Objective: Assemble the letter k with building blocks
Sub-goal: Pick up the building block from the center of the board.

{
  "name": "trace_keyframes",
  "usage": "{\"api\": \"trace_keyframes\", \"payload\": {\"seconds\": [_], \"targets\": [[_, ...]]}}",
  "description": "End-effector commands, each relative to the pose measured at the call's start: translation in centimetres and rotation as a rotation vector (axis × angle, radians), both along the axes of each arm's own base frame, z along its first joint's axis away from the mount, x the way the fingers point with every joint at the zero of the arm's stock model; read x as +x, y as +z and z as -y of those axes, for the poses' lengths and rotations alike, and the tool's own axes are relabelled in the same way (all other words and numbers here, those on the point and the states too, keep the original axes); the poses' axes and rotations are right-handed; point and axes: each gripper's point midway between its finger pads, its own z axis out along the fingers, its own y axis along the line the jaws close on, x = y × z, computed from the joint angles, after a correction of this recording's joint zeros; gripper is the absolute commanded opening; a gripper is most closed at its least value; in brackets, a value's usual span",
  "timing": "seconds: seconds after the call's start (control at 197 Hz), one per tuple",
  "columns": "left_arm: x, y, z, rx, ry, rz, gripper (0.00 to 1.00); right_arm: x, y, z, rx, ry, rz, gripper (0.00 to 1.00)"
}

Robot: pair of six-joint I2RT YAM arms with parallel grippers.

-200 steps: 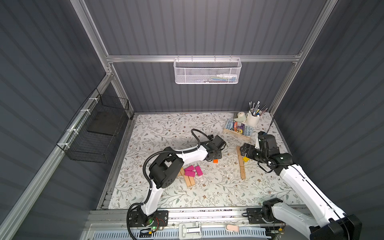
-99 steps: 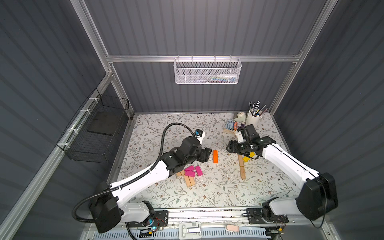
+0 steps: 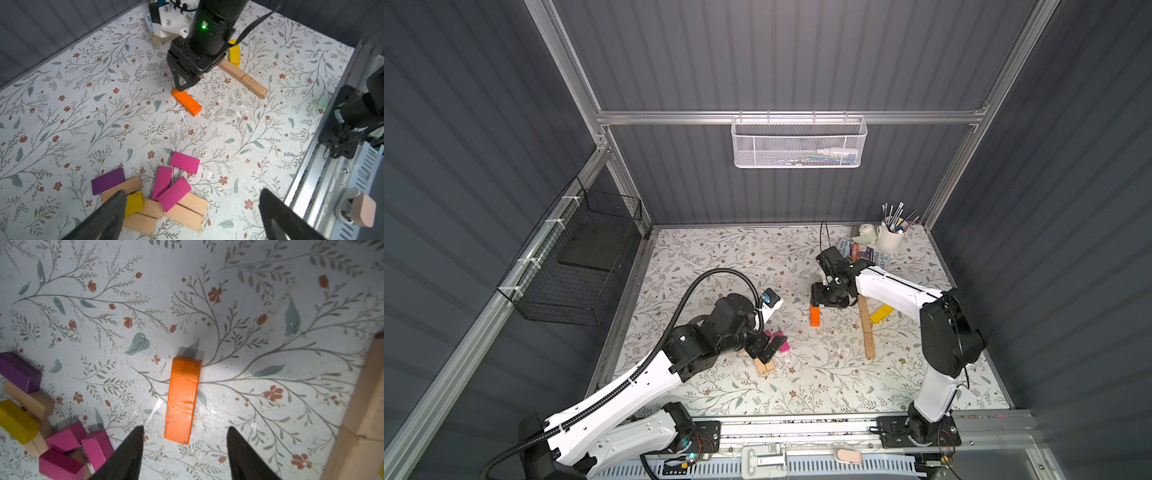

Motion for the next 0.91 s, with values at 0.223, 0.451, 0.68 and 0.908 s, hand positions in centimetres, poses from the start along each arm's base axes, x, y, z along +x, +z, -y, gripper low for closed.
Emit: {"api": "trace_keyframes", "payload": {"seconds": [0.223,0.451,0.68,0.908], "targets": [[-0.3,-3.0,-1.2,0.138,-0.047,0.001,1.00,0.0,-3.1,-0.9,-0.095,0.014,-0.056,0.56],[-0.2,-3.4,-1.4,0.147,-0.043,0.011,1.00,-0.6,-4.4,-0.9,-0.111,0.035,-0.084,0.45],[0.0,-3.7,-1.6,0.160,-0.037,0.017,1.00,-1.0,-5.1,-0.7,-0.115,0.046,-0.099,0.36],[0.0,-3.7,-1.7,0.165,-0.037,0.021,1.00,-1.2,-5.4,-0.4,-0.136,0.087,-0.099,0.33]]}}
